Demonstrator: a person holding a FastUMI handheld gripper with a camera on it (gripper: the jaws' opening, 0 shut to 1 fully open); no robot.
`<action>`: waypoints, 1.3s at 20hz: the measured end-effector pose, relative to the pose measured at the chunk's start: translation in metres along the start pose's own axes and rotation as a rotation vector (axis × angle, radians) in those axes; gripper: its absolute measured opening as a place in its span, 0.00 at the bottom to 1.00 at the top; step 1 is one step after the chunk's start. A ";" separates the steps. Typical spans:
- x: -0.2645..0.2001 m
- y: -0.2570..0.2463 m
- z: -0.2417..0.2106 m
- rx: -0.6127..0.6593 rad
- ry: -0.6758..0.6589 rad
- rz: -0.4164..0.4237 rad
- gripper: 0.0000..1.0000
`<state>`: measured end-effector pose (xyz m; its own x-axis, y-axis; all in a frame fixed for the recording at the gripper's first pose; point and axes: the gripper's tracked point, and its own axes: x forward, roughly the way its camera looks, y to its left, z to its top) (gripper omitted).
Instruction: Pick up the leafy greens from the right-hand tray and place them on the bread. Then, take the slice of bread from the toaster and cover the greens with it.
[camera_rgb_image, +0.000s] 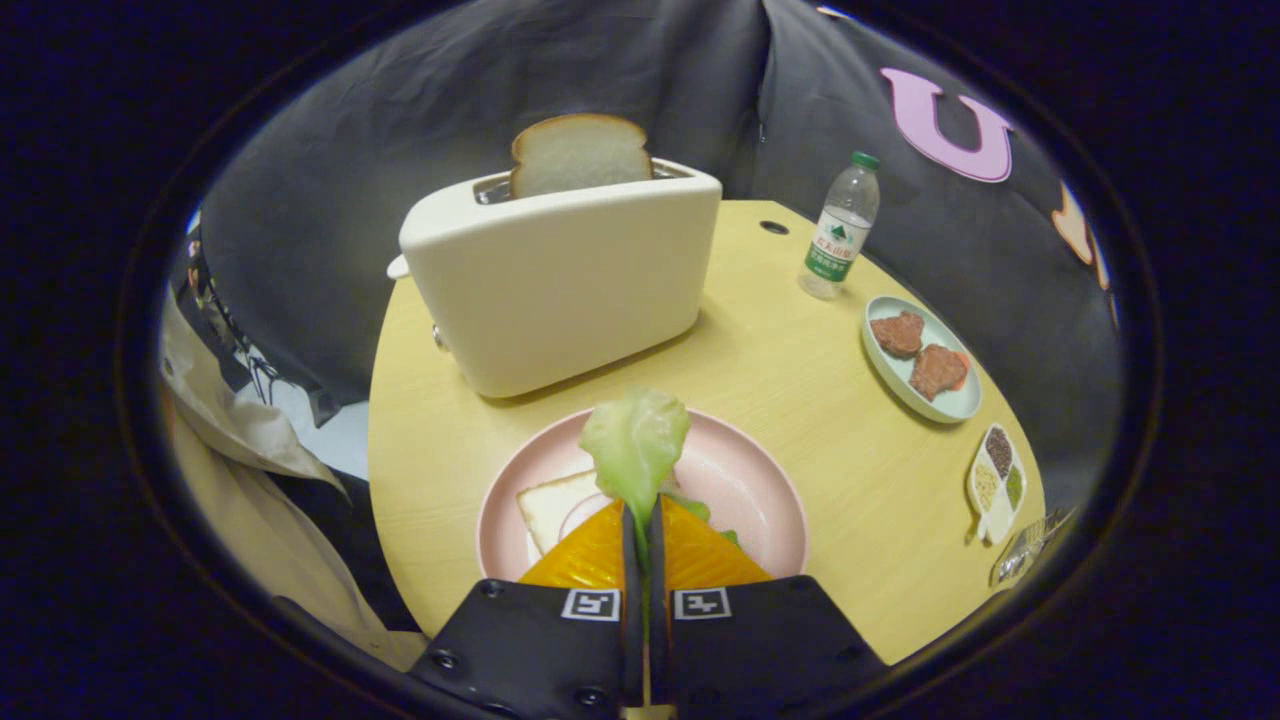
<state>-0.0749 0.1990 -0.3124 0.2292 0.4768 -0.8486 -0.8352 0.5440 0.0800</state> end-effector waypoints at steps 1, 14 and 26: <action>0.004 0.004 -0.001 -0.001 0.011 0.006 0.06; -0.003 0.013 0.012 0.025 0.021 -0.031 1.00; -0.048 -0.001 0.155 0.100 -0.113 -0.124 1.00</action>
<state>-0.0074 0.2827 -0.1908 0.3866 0.4734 -0.7915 -0.7446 0.6666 0.0350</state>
